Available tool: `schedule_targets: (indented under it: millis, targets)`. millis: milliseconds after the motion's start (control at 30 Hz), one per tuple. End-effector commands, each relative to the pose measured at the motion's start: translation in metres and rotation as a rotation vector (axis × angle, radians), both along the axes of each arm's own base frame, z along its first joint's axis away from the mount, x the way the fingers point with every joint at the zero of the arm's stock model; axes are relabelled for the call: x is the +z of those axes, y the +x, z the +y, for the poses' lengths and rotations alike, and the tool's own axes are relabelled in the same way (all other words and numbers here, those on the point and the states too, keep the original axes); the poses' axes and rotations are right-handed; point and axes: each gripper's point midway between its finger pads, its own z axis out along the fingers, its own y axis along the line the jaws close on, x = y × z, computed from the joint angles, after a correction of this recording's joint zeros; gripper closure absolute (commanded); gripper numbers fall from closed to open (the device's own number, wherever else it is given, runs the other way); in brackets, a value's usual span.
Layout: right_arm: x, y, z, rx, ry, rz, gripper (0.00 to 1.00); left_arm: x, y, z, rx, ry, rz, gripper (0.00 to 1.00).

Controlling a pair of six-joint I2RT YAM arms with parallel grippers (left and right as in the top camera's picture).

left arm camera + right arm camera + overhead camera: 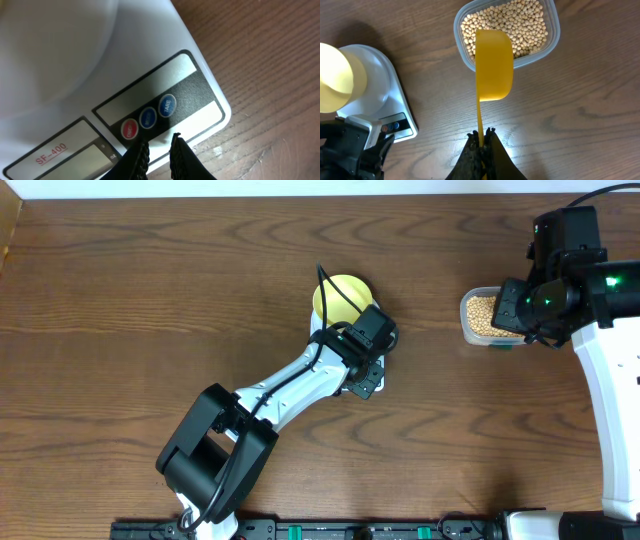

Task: Scoop item into bowl and weigh 50g on scale

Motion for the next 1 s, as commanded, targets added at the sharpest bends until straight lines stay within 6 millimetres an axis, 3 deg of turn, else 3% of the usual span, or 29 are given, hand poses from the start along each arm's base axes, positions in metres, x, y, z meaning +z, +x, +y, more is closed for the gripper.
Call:
schedule_targets:
  millis: [0,967]
  targets:
    - [0.006,0.002,-0.004,0.000,-0.017,-0.020,0.99,-0.004,0.002,0.005,-0.008,0.029,-0.011,0.81]
    - [0.007,0.004,-0.004,0.000,-0.016,-0.029,0.99,-0.016,0.013,0.019,0.021,0.116,-0.059,0.81]
